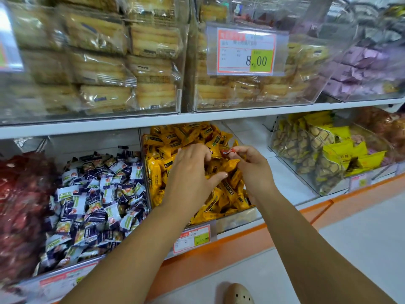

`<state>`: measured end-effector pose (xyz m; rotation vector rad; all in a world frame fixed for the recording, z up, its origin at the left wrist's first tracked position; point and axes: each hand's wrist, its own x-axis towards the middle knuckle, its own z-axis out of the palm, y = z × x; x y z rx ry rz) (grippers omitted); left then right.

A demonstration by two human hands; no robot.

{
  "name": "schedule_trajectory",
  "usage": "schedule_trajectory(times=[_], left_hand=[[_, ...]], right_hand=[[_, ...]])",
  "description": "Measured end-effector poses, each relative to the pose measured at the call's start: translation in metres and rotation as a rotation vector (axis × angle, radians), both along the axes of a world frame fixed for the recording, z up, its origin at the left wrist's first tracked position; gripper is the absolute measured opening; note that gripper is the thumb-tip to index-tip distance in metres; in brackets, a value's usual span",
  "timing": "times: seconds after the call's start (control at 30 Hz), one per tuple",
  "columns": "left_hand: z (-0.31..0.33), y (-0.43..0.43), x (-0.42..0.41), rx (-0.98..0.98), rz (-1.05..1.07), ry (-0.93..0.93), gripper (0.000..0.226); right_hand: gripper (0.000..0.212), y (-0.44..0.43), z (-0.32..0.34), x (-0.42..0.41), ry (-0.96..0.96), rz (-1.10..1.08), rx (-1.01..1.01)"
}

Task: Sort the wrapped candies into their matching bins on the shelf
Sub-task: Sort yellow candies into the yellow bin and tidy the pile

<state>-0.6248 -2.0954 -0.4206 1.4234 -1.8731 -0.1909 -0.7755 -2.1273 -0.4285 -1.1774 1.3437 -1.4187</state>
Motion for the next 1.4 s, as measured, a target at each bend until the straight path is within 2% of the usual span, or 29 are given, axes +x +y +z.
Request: schedule_trajectory(times=[0.1,0.2,0.27,0.33,0.47,0.57,0.73,0.93,1.0,1.1,1.23,1.33,1.4], left_hand=[[0.002,-0.003,-0.003,0.049,-0.01,-0.148,0.048],[-0.003,-0.011,-0.007,-0.004,0.047,-0.232,0.038],[-0.004,-0.017,-0.005,-0.03,0.104,-0.225,0.035],[-0.005,-0.025,0.0,-0.044,0.17,-0.207,0.04],[-0.001,-0.036,0.008,-0.01,0.204,-0.143,0.064],[0.008,-0.035,0.01,-0.031,0.112,-0.132,0.057],[0.026,-0.019,0.012,0.093,-0.143,0.242,0.032],[0.037,0.006,0.06,0.229,-0.074,0.454,0.012],[0.042,0.013,0.086,0.322,-0.034,0.551,0.008],[0.04,0.026,0.116,0.454,-0.03,0.618,0.008],[0.036,0.041,0.127,0.518,-0.048,0.603,0.007],[0.035,0.037,0.124,0.464,-0.023,0.576,0.012],[0.03,0.032,0.121,0.437,-0.013,0.487,0.023]], right_hand=[[0.02,0.001,-0.001,0.009,0.025,0.002,-0.035],[0.017,-0.001,0.006,0.01,-0.073,0.028,-0.054],[0.015,-0.004,0.012,0.008,-0.209,0.032,-0.036],[0.014,-0.006,0.016,0.006,-0.266,0.041,-0.026],[0.013,-0.006,0.019,0.006,-0.285,0.081,-0.044],[0.011,-0.003,0.022,0.005,-0.238,0.093,-0.065],[0.014,0.009,0.027,0.008,-0.168,0.234,-0.051],[0.021,0.023,0.03,0.037,-0.054,0.351,-0.039],[0.02,0.025,0.032,0.042,0.08,0.339,-0.043],[0.016,0.028,0.04,0.037,0.46,0.321,-0.054],[0.01,0.043,0.054,0.041,0.798,0.505,-0.058],[0.031,0.052,0.032,0.071,1.2,0.648,-0.08],[0.047,0.049,0.01,0.084,1.361,0.652,-0.12]])
